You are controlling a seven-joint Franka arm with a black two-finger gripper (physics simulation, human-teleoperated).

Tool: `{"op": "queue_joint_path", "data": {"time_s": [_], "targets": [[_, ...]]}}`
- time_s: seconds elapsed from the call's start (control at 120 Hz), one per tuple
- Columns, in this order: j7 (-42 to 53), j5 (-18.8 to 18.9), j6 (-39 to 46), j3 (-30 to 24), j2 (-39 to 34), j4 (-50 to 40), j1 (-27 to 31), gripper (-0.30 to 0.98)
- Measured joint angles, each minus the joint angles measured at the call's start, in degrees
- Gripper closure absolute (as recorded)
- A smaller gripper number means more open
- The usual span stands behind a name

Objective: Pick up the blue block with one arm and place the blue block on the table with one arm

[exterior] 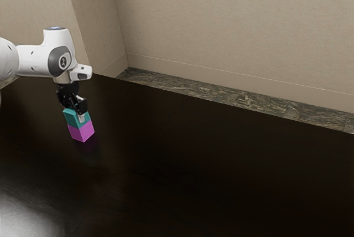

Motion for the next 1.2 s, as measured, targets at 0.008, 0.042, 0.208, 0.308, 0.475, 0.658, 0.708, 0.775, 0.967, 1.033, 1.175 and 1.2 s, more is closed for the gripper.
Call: {"op": "queue_joint_path", "data": {"time_s": [0.008, 0.042, 0.208, 0.308, 0.475, 0.658, 0.708, 0.775, 0.967, 1.033, 1.175, 1.2], "targets": [[0.0, 0.0, 0.0, 0.0, 0.0, 0.0, 0.0, 0.27], [0.0, 0.0, 0.0, -0.1, -0.2, 0.0, 0.0, 0.27], [-0.1, -0.1, -0.2, -1.6, -3.0, 0.0, -2.4, 0.27], [-0.2, -0.1, -0.3, -2.0, -2.8, 0.0, -5.2, 0.27], [-0.3, -0.1, -0.1, -2.0, 0.0, 0.5, -7.3, 0.27], [-0.6, 0.0, 0.0, -1.9, 3.4, 2.5, -9.2, 0.27], [-0.7, 0.0, 0.0, -1.9, 4.3, 3.1, -9.4, 0.27], [-0.8, -0.1, 0.1, -1.9, 4.9, 3.4, -9.5, 0.26], [-0.8, -0.2, 0.0, -1.9, 4.8, 3.5, -9.5, 0.12], [-0.9, -0.3, 0.0, -2.0, 2.6, 3.5, -9.4, 0.09], [-1.0, -0.4, -0.4, -2.5, -2.0, 3.5, -9.1, 0.05], [-1.1, -0.4, -0.6, -2.6, -2.4, 3.5, -9.0, 0.04]]}}
